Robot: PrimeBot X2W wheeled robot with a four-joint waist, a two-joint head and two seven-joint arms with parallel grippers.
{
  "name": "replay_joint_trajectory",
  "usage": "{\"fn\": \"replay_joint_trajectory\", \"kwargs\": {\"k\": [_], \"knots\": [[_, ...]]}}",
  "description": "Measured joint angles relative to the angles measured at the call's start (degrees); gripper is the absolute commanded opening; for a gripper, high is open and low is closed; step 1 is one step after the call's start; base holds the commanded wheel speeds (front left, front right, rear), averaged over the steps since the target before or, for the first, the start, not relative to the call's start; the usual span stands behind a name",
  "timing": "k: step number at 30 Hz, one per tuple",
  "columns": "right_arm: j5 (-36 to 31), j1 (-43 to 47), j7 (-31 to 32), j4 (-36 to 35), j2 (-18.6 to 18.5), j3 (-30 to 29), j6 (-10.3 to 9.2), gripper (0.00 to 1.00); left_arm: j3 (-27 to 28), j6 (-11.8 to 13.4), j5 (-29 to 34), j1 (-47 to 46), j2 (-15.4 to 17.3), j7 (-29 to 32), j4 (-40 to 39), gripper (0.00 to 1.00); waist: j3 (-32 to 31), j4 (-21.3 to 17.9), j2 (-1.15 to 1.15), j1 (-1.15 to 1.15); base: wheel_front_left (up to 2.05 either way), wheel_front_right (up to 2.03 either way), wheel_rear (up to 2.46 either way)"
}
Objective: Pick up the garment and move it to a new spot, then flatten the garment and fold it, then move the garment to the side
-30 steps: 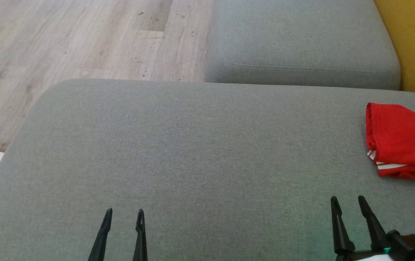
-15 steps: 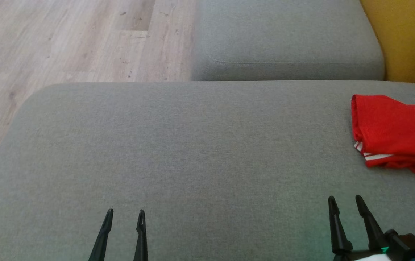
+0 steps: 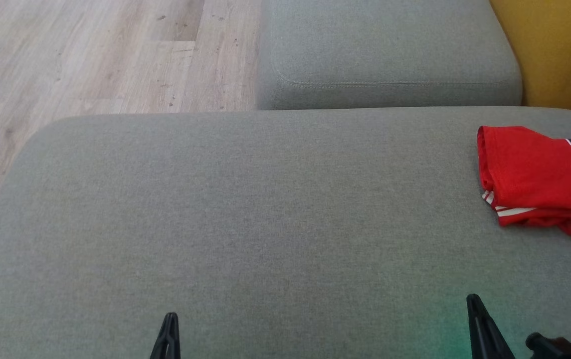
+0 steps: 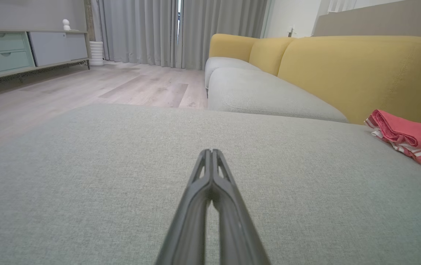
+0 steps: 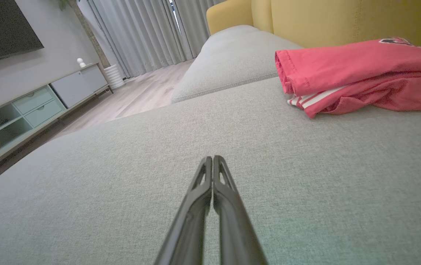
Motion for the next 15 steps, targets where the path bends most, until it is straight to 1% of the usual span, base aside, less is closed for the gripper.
{"fn": "replay_joint_trajectory", "kwargs": {"k": [10,15], "knots": [[6.80,-0.49,1.52,0.11,-0.03,-0.24,0.00,0.00,0.47,-0.59,-7.48,-1.83,0.10,1.52,1.13,0.00,0.35,-0.43,0.00,0.00,0.00,0.00,0.00],[10.09,-1.65,2.05,0.31,-0.04,-0.43,0.00,0.00,1.03,-1.36,-11.09,-2.43,0.15,2.07,1.98,0.00,0.52,-0.64,0.00,0.00,0.00,0.00,0.00]]}}
